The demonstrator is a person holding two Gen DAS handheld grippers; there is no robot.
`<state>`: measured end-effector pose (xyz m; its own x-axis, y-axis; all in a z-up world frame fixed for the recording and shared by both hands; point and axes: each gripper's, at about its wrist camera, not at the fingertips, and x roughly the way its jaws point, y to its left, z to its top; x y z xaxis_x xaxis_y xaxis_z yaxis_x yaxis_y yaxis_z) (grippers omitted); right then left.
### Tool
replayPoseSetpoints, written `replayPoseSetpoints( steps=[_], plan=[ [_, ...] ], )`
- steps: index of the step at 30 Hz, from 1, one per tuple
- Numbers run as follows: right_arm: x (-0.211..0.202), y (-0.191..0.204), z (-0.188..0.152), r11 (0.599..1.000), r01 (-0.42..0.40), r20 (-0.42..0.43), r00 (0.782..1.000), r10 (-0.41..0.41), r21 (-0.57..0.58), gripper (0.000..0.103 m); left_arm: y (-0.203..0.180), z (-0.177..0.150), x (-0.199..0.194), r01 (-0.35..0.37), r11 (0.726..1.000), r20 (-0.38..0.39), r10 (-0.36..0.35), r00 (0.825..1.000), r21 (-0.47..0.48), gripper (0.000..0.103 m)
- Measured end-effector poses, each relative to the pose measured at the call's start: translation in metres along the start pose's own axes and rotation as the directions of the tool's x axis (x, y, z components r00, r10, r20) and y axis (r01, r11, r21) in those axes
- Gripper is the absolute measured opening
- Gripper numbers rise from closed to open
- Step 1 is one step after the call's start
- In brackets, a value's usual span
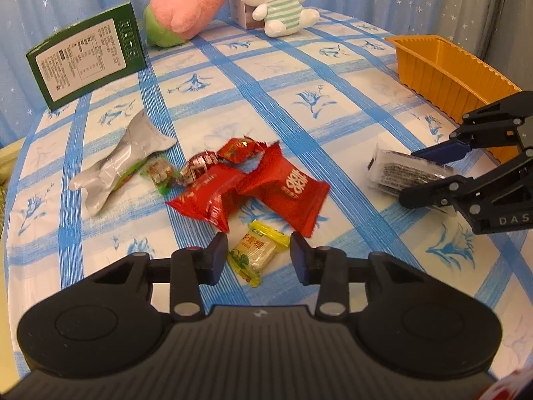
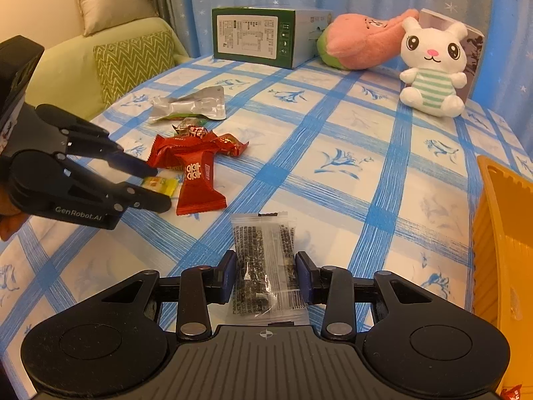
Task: Organize snacks
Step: 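Grasp the yellow-green wrapped candy with the left gripper while the right gripper holds the packet, then carry both snacks over the orange tray and open both grippers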
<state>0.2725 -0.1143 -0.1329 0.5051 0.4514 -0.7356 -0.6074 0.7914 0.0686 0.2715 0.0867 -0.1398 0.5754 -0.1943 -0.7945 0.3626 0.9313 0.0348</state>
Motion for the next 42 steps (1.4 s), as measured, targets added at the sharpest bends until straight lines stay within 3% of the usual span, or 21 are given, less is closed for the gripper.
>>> replayPoseSetpoints(
  steps=[3, 8, 12, 20, 22, 26, 36, 42],
  plan=[
    [-0.001, 0.0, -0.002, 1.0, -0.001, -0.003, 1.0, 0.001, 0.01, 0.039, -0.005, -0.005, -0.006, 0.011, 0.999, -0.023, -0.012, 1.0, -0.046, 0.036],
    [0.002, 0.001, -0.003, 1.0, -0.002, -0.014, 1.0, 0.003, 0.019, 0.039, -0.021, -0.013, -0.013, 0.03, 0.999, -0.029, -0.031, 0.999, -0.021, 0.038],
    [0.004, 0.003, -0.002, 1.0, -0.004, -0.016, 1.0, 0.005, 0.013, 0.039, -0.028, -0.016, -0.015, 0.066, 0.997, -0.035, -0.064, 0.997, 0.051, 0.047],
    [0.007, 0.001, -0.003, 1.0, -0.003, -0.023, 1.0, 0.003, 0.017, 0.039, -0.03, -0.019, -0.017, 0.078, 0.98, -0.023, -0.075, 0.997, 0.182, 0.047],
    [0.008, 0.001, -0.003, 1.0, -0.003, -0.023, 1.0, 0.003, 0.018, 0.039, -0.029, -0.018, -0.016, 0.087, 0.98, -0.026, -0.083, 0.996, 0.178, 0.046],
    [0.008, 0.0, -0.003, 1.0, -0.004, -0.022, 1.0, 0.004, 0.027, 0.039, -0.03, -0.016, -0.016, 0.126, 0.981, -0.042, -0.121, 0.992, 0.147, 0.026],
    [0.0, -0.001, -0.001, 0.999, 0.007, -0.006, 1.0, -0.007, 0.054, 0.039, -0.035, -0.012, -0.015, 0.075, 0.997, -0.045, -0.073, 0.996, 0.035, 0.023],
    [-0.009, -0.006, -0.001, 0.997, 0.03, 0.016, 0.999, -0.032, 0.072, 0.039, -0.04, -0.005, -0.021, 0.059, 0.998, -0.007, -0.059, 0.998, -0.007, 0.023]
  ],
)
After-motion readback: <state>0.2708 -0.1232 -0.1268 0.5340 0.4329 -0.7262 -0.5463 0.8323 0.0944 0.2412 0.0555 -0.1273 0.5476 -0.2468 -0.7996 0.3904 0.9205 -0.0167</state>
